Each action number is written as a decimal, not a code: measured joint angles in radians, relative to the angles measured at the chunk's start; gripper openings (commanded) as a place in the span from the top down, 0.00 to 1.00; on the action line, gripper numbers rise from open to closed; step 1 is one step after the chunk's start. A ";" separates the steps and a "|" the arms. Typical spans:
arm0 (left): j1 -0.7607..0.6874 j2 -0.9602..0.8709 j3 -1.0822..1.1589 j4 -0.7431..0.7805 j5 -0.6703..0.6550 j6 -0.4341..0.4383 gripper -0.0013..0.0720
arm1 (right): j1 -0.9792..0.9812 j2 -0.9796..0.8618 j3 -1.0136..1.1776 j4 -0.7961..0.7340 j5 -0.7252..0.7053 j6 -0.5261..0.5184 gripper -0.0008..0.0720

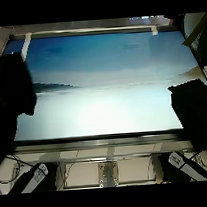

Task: Fold the clothes and pants, and hang the long-sleeved shirts on hangers.

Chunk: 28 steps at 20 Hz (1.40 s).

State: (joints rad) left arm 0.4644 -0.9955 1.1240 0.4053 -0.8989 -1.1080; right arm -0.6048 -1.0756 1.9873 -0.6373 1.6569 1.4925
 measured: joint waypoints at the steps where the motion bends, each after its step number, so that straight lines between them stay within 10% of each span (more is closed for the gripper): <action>1: -0.130 0.028 0.000 -0.006 0.017 0.010 0.98 | 0.000 -0.003 -0.019 -0.013 0.024 -0.017 0.23; 6: -0.900 -0.037 0.000 0.098 0.251 0.033 0.97 | 0.000 -0.056 -0.076 -0.045 0.058 -0.065 0.23; 7: -1.013 -0.082 0.000 0.116 0.314 0.034 0.81 | 0.000 -0.073 -0.080 -0.048 0.064 -0.068 0.23; 8: -1.115 -0.136 0.000 0.128 0.385 0.034 0.25 | 0.000 -0.090 -0.084 -0.050 0.067 -0.072 0.23; 9: -1.185 -0.184 0.001 0.130 0.452 0.034 0.08 | 0.000 -0.104 -0.085 -0.050 0.071 -0.076 0.23; 12: -1.249 -0.287 0.001 0.132 0.618 0.014 0.10 | 0.000 -0.141 -0.092 -0.063 0.074 -0.103 0.23; 16: -1.007 -0.278 0.001 0.137 0.594 -0.016 0.33 | 0.000 -0.160 -0.118 -0.153 0.082 -0.129 0.23; 23: -0.261 -0.079 -0.121 0.465 -0.025 -0.236 0.32 | 0.000 -0.114 -0.275 -0.236 0.109 -0.139 0.23; 28: 0.030 0.116 -0.423 0.573 -0.143 -0.303 0.31 | 0.000 0.008 -0.408 -0.249 0.104 -0.141 0.23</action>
State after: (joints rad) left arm 0.4942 -0.8791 0.7010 0.9783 -1.0420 -1.4105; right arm -0.6048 -1.0676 1.5795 -0.8860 1.7611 1.3518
